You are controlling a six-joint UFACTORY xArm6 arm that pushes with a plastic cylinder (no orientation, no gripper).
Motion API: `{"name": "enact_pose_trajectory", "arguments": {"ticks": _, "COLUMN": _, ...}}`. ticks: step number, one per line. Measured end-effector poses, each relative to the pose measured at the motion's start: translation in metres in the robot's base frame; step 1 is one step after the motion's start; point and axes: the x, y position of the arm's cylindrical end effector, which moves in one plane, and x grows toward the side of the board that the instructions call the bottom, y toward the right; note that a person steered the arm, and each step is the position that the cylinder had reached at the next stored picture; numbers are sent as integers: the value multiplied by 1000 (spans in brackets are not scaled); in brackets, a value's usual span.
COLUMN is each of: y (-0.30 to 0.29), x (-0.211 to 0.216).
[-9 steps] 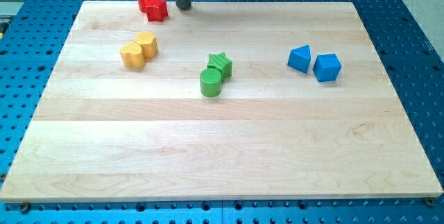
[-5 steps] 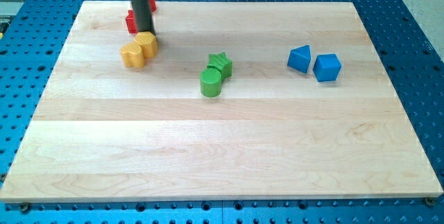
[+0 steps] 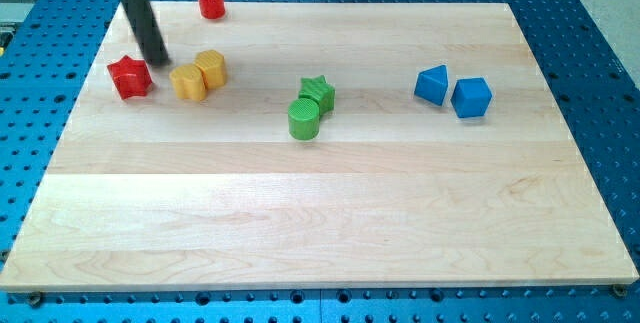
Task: Place the red star at the center left side of the board
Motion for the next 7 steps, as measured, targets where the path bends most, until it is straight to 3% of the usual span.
{"name": "enact_pose_trajectory", "arguments": {"ticks": 1, "y": 4, "x": -14}}
{"name": "enact_pose_trajectory", "arguments": {"ticks": 3, "y": -36, "x": 89}}
{"name": "enact_pose_trajectory", "arguments": {"ticks": 4, "y": -37, "x": 57}}
{"name": "enact_pose_trajectory", "arguments": {"ticks": 5, "y": -76, "x": 74}}
{"name": "enact_pose_trajectory", "arguments": {"ticks": 6, "y": -74, "x": 99}}
{"name": "enact_pose_trajectory", "arguments": {"ticks": 7, "y": -30, "x": 36}}
